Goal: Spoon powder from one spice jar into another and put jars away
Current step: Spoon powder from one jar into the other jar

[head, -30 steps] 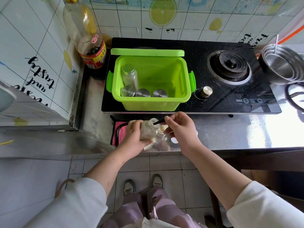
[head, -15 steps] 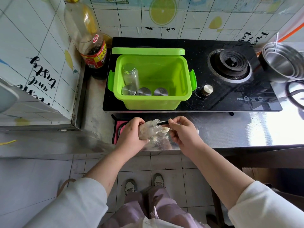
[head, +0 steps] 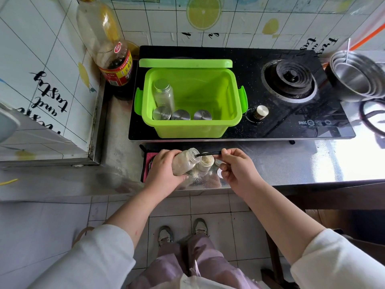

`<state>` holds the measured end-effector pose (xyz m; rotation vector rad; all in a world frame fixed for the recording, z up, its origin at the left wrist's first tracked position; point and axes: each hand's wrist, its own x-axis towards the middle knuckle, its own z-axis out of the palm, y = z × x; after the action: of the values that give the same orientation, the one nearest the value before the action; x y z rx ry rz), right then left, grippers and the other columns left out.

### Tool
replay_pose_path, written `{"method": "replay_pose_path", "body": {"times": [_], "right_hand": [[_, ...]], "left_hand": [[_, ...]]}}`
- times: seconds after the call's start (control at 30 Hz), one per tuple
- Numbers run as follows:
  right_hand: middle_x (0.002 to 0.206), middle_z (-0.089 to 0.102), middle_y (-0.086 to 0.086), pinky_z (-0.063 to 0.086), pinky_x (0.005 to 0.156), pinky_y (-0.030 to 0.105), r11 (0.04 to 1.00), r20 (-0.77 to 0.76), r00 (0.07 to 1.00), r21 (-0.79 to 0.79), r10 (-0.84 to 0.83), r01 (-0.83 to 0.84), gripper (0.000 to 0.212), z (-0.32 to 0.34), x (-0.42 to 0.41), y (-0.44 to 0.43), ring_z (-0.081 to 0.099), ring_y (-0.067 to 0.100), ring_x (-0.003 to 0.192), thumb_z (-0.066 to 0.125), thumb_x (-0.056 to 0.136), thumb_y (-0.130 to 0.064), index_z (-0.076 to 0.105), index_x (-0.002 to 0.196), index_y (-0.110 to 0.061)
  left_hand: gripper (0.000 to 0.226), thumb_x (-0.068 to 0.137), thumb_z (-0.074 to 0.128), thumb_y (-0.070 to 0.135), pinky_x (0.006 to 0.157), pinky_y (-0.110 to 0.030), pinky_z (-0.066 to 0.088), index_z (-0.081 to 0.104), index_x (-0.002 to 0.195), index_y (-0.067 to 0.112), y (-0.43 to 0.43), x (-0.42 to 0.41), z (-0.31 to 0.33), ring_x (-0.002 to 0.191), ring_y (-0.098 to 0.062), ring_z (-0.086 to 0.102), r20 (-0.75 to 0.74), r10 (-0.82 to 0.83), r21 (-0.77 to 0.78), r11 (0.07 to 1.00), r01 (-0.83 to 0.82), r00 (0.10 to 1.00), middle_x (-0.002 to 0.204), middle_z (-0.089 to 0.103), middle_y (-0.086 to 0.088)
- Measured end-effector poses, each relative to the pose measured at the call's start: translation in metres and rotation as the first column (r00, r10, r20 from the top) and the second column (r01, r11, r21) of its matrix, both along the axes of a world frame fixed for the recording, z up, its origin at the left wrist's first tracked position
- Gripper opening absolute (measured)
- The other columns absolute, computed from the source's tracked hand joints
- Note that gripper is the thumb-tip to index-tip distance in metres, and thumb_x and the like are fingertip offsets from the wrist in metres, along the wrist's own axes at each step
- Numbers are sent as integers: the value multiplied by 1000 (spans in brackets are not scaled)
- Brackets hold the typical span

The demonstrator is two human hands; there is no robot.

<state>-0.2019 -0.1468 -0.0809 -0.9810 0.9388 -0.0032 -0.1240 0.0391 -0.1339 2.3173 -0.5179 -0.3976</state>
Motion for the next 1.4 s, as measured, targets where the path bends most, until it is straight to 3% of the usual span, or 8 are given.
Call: {"method": "replay_pose_path", "body": {"times": [0.3, 0.47, 0.63, 0.87, 1.03, 1.2, 1.4], "right_hand": [[71, 70, 2, 31, 37, 16, 999, 7, 1000, -21, -30, 30, 21, -2, -1, -6, 37, 6, 42, 54, 97, -12, 43, 79, -17], [70, 71, 1, 31, 38, 16, 999, 5, 1000, -38, -30, 31, 21, -1, -3, -11, 36, 6, 43, 53, 98, -13, 44, 79, -17], [76, 70, 3, 32, 38, 16, 996, -9, 998, -61, -58, 58, 22, -2, -7, -18, 37, 7, 44, 54, 98, -14, 44, 78, -17], [78, 69, 5, 32, 37, 16, 993, -22, 994, -47, -111, 110, 22, -7, -12, -32, 37, 7, 44, 54, 97, -14, 45, 77, -17], [75, 70, 4, 33, 37, 16, 988, -44, 988, -65, -146, 143, 21, -12, -17, -40, 39, 6, 44, 54, 97, -13, 45, 78, -16], [76, 70, 4, 35, 38, 17, 979, -83, 988, -164, -134, 119, 22, -16, -18, -43, 42, 8, 44, 55, 97, -14, 44, 77, -16], [86, 73, 11, 38, 44, 23, 913, -70, 997, -409, -38, 6, 19, -18, -13, -38, 47, 16, 45, 59, 93, -18, 46, 80, -14]], "left_hand": [[68, 61, 87, 19, 95, -34, 41, 56, 121, 23, 1, 2, -4, 111, -18, 50, -31, 17, -17, 1000, -18, 999, 114, 46, 9], [68, 60, 88, 19, 97, -44, 45, 56, 120, 26, -1, 3, -7, 109, -19, 52, -46, 15, -11, 1000, -15, 999, 114, 48, 10], [68, 58, 88, 18, 90, -47, 49, 57, 118, 26, -7, 3, -12, 104, -19, 55, -66, 25, -36, 999, -28, 998, 112, 50, 10], [66, 60, 87, 19, 76, -46, 56, 53, 116, 30, -12, 3, -18, 79, -24, 64, -158, 49, -43, 997, -57, 986, 106, 57, 10], [70, 60, 87, 23, 81, -46, 54, 51, 120, 27, -12, 3, -22, 91, -25, 63, -187, 94, 6, 995, -95, 978, 110, 56, 8], [71, 58, 86, 27, 85, -48, 52, 50, 119, 30, -10, 1, -20, 95, -26, 61, -225, 132, 7, 991, -134, 965, 110, 57, 7], [73, 53, 86, 32, 86, -47, 53, 52, 117, 31, -11, 1, -16, 96, -24, 62, -309, 161, -49, 981, -185, 937, 107, 59, 8]]}}
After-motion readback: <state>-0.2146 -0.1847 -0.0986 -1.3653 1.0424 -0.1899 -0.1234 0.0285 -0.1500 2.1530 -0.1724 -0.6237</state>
